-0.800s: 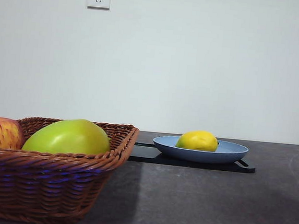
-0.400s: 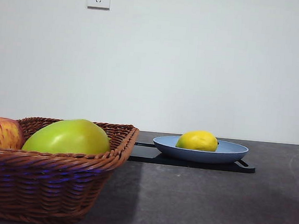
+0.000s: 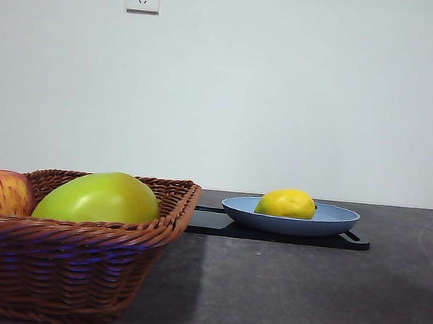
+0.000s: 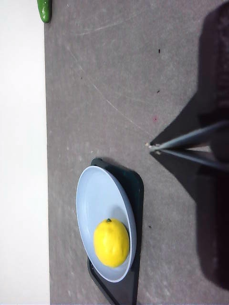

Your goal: Take the lemon from the basket,put the lemon in the plate,hand out the plate

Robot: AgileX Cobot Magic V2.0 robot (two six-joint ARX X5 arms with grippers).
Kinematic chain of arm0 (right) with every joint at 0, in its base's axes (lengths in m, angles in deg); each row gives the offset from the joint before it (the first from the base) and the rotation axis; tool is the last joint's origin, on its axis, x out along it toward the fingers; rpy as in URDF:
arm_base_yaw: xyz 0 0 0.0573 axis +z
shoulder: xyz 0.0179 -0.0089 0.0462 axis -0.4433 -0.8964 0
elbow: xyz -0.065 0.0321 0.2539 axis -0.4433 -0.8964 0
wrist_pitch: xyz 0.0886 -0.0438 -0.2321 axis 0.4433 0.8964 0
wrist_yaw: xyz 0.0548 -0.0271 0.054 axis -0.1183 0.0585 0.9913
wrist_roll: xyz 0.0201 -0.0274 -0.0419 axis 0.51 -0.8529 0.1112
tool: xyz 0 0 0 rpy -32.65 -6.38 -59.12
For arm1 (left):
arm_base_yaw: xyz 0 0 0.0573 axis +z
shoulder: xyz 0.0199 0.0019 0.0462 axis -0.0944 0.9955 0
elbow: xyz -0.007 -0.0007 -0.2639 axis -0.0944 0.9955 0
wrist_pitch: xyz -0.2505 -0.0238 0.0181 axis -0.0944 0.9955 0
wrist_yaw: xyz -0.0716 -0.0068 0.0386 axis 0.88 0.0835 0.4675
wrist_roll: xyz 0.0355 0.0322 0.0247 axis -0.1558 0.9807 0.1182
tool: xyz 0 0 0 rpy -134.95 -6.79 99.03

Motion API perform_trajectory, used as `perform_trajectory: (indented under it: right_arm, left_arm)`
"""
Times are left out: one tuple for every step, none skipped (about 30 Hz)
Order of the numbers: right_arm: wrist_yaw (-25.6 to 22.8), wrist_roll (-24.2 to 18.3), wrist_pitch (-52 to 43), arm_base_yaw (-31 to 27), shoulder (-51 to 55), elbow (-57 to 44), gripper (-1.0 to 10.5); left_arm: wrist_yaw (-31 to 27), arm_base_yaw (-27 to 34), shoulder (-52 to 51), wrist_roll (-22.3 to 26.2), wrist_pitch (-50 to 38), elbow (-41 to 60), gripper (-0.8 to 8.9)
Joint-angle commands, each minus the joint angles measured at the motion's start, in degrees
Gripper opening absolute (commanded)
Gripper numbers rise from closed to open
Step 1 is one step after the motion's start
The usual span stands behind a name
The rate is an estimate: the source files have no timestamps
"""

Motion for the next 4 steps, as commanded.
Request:
perform_trajectory:
  right_arm:
    - [-0.13, 0.55, -0.37, 0.0, 0.24, -0.46, 0.0]
    - [-0.13, 0.55, -0.37, 0.0, 0.24, -0.46, 0.0]
    - [-0.13, 0.55, -0.37, 0.0, 0.24, -0.46, 0.0]
    - [-0.13, 0.55, -0.37, 0.0, 0.24, -0.46, 0.0]
  left_arm:
    - [0.02, 0.2, -0.11, -0.37, -0.52, 0.66, 0.08]
    - [0.02, 0.2, -0.11, -0.37, -0.52, 0.66, 0.08]
    - [0.02, 0.2, -0.11, -0.37, -0.52, 0.66, 0.08]
    - [0.02, 0.2, -0.11, -0.37, -0.52, 0.66, 0.08]
